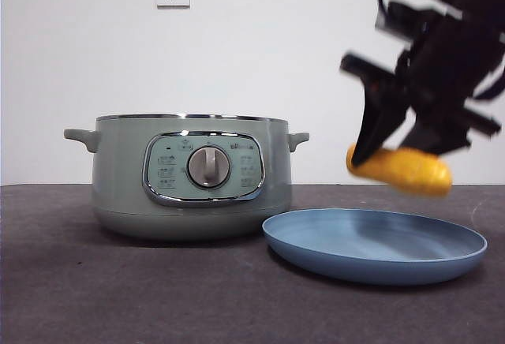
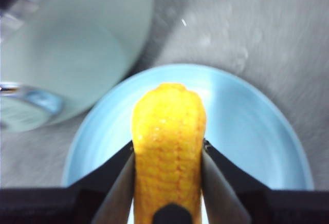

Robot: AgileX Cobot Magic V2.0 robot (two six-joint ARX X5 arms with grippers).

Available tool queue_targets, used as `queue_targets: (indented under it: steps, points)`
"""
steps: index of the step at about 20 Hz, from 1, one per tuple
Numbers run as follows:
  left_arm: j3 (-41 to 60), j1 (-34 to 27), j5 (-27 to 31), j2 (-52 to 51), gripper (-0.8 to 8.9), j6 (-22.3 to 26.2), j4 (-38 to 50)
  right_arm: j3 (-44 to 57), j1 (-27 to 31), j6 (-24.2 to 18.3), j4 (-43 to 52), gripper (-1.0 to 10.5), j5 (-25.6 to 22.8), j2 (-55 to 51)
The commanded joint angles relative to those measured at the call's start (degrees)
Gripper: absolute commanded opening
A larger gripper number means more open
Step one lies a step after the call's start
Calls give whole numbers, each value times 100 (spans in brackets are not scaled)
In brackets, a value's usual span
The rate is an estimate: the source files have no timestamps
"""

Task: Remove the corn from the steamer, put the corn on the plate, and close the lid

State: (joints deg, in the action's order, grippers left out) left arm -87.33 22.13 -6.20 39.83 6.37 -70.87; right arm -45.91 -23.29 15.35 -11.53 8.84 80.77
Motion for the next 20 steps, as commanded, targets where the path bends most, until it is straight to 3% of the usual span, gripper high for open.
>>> queue_targets:
  steps: [1,9,12,14,17,18,20]
  points:
    - [-85,-9,-26,-55,-8,-17,214,315,-48,481,649,-13,-46,289]
    - [-85,-9,-22,-55,-8,-20,181,376,-459,772,1261,-12,-785,1285]
    - [-85,-9,-22,-55,-8,-22,205,376,-501,798,1270,6,-861,1309]
    - [-85,-9,-24,-55,-8,-33,297,376,-501,863,1257,142,-894,1281]
    - [-77,-9,-26,7,-8,-35,479,376,-501,859,1244,608,-879,1069]
    - [-77,-9,-28,50,-8,-35,533,374,-501,857,1235,664,-879,940]
    - [-72,-9,-33,153,-8,-35,682,374,-501,811,1130,662,-881,509]
